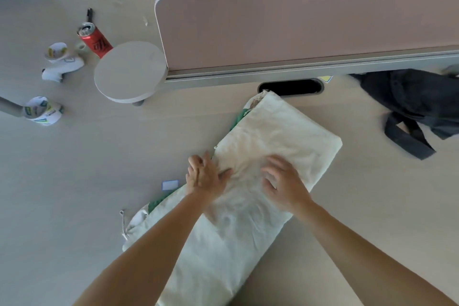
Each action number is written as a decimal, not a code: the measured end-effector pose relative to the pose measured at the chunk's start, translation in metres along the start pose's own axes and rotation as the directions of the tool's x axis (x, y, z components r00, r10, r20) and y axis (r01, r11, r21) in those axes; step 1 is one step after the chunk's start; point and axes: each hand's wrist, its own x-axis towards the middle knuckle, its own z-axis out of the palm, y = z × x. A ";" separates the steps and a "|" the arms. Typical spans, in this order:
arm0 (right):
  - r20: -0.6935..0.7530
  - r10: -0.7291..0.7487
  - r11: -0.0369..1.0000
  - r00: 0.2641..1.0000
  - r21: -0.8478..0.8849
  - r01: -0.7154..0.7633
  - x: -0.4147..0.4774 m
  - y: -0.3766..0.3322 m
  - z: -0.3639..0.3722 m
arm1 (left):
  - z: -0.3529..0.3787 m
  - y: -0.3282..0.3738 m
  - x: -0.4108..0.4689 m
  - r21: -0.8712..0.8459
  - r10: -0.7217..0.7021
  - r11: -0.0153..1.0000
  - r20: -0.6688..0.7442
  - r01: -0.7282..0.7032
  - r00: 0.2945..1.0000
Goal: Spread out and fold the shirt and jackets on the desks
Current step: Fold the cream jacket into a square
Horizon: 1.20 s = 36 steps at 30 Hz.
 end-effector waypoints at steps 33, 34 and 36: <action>0.430 0.597 -0.146 0.678 0.888 -0.435 -0.153 -0.089 -0.063 | -0.126 0.004 -0.109 -0.246 -0.016 0.967 0.209 0.068 0.978; 0.406 0.600 -0.130 0.690 0.900 -0.417 -0.149 -0.091 -0.070 | -0.132 0.007 -0.111 -0.250 0.001 0.967 0.220 0.055 0.976; 0.355 0.629 -0.057 0.692 0.909 -0.414 -0.141 -0.094 -0.087 | -0.144 0.014 -0.112 -0.327 0.025 0.942 0.276 0.069 0.961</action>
